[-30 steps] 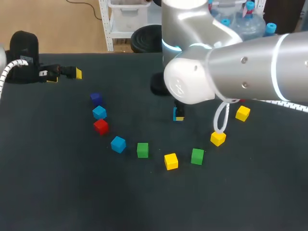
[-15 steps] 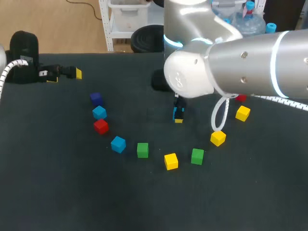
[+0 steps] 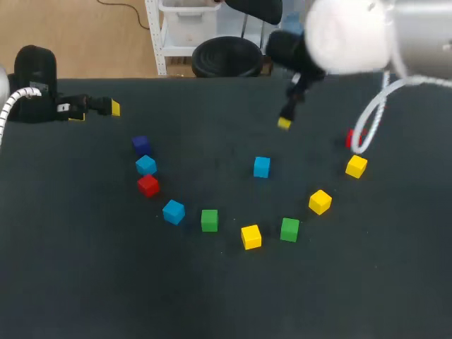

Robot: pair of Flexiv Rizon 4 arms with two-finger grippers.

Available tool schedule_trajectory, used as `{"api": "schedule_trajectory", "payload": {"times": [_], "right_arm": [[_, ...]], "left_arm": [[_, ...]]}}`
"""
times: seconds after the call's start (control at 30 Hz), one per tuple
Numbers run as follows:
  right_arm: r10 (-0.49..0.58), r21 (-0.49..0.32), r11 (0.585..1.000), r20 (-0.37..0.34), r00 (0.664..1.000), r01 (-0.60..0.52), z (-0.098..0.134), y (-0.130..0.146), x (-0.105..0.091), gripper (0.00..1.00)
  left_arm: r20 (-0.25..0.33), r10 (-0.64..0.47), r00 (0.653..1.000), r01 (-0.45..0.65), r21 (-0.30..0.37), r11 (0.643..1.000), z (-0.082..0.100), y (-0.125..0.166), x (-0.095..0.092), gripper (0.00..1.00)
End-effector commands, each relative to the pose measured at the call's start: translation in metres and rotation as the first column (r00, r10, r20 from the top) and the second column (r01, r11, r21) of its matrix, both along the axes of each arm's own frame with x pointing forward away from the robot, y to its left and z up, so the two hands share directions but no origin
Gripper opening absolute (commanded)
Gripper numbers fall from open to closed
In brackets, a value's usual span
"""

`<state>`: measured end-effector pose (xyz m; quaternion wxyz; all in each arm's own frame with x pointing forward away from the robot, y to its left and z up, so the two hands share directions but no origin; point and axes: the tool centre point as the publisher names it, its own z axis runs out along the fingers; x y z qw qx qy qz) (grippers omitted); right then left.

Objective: Place the blue cubes, place green cubes on the blue cubes, place the yellow cubes on the green cubes, then place the red cubes on the yellow cubes, and place purple cube on the red cubes.

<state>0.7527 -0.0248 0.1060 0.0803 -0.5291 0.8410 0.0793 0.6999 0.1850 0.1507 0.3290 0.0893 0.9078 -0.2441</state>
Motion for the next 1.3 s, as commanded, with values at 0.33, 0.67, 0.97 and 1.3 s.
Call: {"api": "schedule_trajectory", "payload": {"times": [0.33,0.67,0.97,1.3], "right_arm": [[-0.462,0.573,0.768,0.186,0.867,0.287,0.067,-0.105,-0.001,1.00],[-0.498,0.613,0.746,0.252,0.830,0.261,0.082,-0.111,-0.001,1.00],[-0.565,0.666,0.674,0.188,0.803,0.318,0.082,-0.132,0.000,1.00],[-0.558,0.667,0.671,0.168,0.813,0.323,0.078,-0.130,-0.002,1.00]], "left_arm": [[0.002,-0.001,1.000,0.001,-0.002,1.000,-0.001,0.001,0.000,1.00],[0.002,-0.001,1.000,0.001,-0.002,1.000,-0.001,0.001,0.000,1.00],[0.002,-0.001,1.000,0.001,-0.002,1.000,-0.001,0.001,0.000,1.00],[0.002,-0.001,1.000,0.001,-0.002,1.000,-0.001,0.001,0.000,1.00]]}}
